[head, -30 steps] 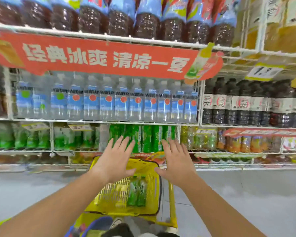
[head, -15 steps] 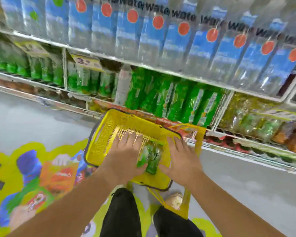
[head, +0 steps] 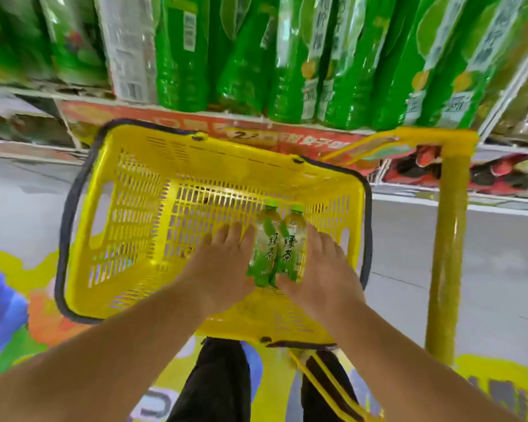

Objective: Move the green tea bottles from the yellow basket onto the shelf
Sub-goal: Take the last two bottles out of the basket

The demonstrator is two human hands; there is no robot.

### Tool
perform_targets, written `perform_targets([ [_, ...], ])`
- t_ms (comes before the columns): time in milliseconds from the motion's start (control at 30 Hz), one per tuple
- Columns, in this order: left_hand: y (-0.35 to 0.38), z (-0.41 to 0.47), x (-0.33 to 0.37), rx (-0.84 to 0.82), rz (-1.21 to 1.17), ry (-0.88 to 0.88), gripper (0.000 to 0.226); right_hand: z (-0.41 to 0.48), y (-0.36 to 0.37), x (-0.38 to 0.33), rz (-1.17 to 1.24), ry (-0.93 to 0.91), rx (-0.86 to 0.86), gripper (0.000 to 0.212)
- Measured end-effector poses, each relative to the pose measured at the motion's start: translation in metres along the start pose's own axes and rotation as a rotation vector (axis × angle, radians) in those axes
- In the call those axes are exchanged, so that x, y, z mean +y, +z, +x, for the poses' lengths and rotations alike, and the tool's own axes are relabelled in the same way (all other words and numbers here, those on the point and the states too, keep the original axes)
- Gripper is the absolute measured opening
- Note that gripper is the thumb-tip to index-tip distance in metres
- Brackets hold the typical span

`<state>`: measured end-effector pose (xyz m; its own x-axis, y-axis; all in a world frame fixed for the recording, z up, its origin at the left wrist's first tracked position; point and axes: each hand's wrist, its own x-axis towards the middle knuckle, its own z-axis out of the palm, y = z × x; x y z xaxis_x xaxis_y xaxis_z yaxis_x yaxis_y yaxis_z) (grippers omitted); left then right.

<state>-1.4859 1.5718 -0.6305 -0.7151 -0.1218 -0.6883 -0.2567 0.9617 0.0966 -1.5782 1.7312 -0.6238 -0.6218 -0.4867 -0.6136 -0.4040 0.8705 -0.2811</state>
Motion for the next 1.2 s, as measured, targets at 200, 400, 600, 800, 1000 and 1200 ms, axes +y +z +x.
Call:
perform_targets([
  [200,0.055,0.066,-0.010,-0.073,-0.244,-0.027,0.087,0.042,0.052,0.017,0.036,0.069,-0.034,0.093],
  [400,0.098,0.106,0.000,-0.086,-0.774,-0.233,0.083,0.083,0.091,0.019,0.424,0.306,0.025,0.051],
  [600,0.121,0.107,0.013,-0.006,-0.939,-0.264,0.115,0.108,0.110,0.027,0.473,0.382,0.075,0.030],
  [800,0.123,0.106,0.005,-0.005,-1.134,-0.297,0.103,0.110,0.125,0.028,0.423,0.323,0.077,0.042],
  [1000,0.124,0.106,-0.014,-0.062,-1.099,-0.328,0.072,0.116,0.131,0.029,0.486,0.344,0.083,0.045],
  [1200,0.123,0.109,-0.022,-0.155,-1.108,-0.320,0.064,0.112,0.138,0.028,0.683,0.321,0.096,0.052],
])
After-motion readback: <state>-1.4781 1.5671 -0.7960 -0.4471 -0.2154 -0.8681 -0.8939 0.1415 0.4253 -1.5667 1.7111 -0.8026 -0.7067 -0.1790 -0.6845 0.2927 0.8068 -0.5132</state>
